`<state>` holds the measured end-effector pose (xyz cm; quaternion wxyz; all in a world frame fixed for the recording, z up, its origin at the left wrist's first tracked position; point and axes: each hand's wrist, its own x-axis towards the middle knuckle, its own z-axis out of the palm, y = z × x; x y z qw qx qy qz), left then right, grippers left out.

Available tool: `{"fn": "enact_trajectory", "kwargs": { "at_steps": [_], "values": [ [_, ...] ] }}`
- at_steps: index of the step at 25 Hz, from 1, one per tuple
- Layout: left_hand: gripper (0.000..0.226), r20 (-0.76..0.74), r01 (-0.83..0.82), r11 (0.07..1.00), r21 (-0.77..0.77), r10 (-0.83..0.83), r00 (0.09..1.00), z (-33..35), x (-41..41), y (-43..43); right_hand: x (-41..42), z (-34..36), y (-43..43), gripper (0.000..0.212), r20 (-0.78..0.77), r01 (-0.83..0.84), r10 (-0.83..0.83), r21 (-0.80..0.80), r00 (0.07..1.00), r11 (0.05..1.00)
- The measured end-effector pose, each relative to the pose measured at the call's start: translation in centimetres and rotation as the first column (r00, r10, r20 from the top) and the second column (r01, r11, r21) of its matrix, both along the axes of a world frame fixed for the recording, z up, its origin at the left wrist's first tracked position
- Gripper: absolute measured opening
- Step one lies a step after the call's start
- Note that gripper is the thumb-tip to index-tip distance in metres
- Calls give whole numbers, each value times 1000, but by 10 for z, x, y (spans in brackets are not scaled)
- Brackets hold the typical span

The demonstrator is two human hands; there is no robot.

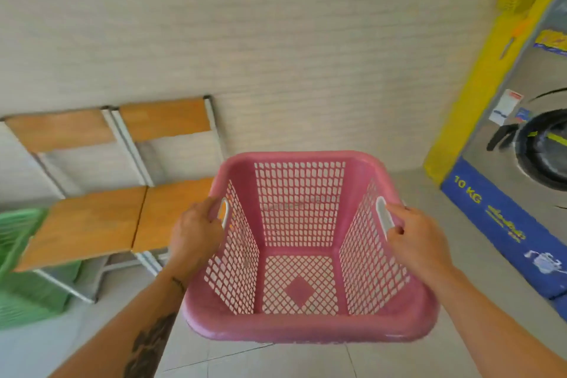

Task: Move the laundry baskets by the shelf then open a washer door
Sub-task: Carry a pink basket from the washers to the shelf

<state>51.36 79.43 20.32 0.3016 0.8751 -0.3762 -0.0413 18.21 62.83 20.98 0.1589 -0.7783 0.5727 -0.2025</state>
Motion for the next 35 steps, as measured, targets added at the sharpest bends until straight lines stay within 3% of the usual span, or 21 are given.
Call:
{"fn": "enact_trajectory", "kwargs": {
  "at_steps": [6,16,22,28,30,35],
  "values": [
    [45,9,-294,954,-63,295,955,12,156,177,212,12,96,49,36,-253,253,-3,967,967],
    [40,58,-567,821,-68,570,820,51,392,392,535,32,241,54,103,-512,510,-3,854,859],
    [20,169,-676,736,-31,670,723,71,536,439,731,37,258,54,140,-641,635,-4,760,768],
    [30,243,-734,674,-84,728,641,101,670,445,907,38,257,51,239,-721,703,-19,670,693],
    [24,273,-751,656,-68,737,619,104,707,447,950,45,258,49,230,-732,718,-35,657,681],
    [25,270,-711,701,-66,698,663,94,803,450,1031,32,272,52,243,-708,689,-14,683,706]
  ]
}}
